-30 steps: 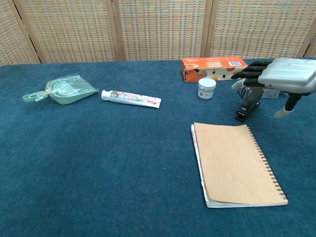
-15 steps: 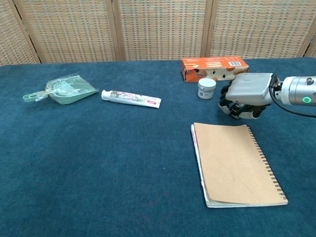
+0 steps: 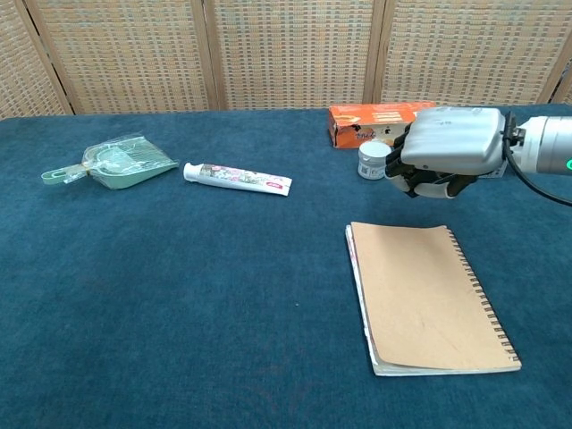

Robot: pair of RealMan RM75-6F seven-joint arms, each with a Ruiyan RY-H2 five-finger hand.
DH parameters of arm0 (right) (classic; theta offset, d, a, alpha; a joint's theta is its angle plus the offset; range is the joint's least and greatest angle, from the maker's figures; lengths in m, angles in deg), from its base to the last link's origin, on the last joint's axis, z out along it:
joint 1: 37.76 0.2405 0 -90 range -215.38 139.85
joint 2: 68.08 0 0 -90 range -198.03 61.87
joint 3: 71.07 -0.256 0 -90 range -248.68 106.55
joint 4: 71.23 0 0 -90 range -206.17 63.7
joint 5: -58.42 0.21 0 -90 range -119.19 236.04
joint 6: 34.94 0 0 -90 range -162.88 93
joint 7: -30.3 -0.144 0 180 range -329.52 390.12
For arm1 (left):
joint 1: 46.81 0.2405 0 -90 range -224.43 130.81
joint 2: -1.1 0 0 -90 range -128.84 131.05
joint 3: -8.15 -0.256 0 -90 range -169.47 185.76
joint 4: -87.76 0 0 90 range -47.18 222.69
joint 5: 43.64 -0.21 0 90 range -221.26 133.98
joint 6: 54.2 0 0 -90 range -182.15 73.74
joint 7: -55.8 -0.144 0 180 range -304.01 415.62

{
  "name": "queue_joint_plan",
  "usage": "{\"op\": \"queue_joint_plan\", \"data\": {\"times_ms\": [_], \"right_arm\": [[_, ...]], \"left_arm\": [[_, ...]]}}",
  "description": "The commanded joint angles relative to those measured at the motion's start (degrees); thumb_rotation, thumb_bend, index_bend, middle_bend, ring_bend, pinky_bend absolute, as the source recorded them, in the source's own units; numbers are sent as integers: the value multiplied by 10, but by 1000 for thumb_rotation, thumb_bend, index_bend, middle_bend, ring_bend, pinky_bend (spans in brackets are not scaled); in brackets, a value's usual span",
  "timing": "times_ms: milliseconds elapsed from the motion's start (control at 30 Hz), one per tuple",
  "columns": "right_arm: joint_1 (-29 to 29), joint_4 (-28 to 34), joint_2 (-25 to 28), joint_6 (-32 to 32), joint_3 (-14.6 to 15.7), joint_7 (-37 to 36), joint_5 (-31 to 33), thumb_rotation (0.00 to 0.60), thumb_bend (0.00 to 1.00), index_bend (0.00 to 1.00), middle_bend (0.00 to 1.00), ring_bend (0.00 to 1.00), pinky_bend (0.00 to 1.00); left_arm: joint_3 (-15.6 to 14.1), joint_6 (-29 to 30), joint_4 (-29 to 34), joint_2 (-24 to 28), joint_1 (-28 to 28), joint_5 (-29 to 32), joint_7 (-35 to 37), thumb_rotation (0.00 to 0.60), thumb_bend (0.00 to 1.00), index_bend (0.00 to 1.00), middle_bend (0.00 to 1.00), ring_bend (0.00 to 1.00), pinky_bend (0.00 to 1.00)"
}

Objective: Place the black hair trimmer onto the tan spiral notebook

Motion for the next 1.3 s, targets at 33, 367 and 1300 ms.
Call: {"op": "queue_joint_plan", "data": {"times_ms": [33,367,1300], "right_arm": [[-3,25,27,80,22,27,-24,600,566,589,555,437,522],[-2,118,76,223,90,131,-111,600,566,589,555,437,522],[8,88,45,194,122,158,-149,600,0,160,157,120,141]], "left_arm": [[-2,3,2,1,1,-4,0,600,25,0,0,0,0],[-7,12,9,4,4,-16,3,600,25,0,0,0,0],[-15,7,15,6,4,-18,0,600,25,0,0,0,0]]}}
